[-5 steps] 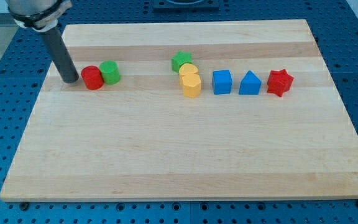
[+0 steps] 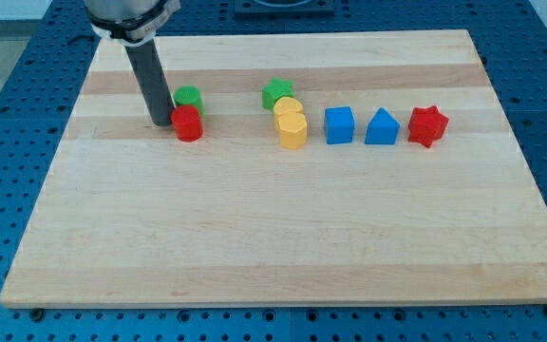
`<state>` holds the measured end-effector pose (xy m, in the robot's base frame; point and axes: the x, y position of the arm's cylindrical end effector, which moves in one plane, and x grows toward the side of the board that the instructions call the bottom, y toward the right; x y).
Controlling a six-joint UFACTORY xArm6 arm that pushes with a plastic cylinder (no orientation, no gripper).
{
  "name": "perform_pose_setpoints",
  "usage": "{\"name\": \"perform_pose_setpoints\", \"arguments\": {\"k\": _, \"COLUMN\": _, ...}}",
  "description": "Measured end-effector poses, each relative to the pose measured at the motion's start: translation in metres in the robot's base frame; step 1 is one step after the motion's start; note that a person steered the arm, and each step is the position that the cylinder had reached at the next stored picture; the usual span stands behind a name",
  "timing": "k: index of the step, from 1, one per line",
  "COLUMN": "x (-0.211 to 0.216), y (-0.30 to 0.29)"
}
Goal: Slide the red circle towards the center
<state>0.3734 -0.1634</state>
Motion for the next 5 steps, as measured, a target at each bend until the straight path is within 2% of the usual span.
{"name": "perform_pose_setpoints", "arguments": {"k": 2, "x": 0.012, "y": 0.004}}
{"name": "perform_pose_setpoints", "arguments": {"k": 4, "x": 0.000, "y": 0.059}}
{"name": "perform_pose_setpoints", "arguments": {"k": 5, "x": 0.007, "y": 0.068}}
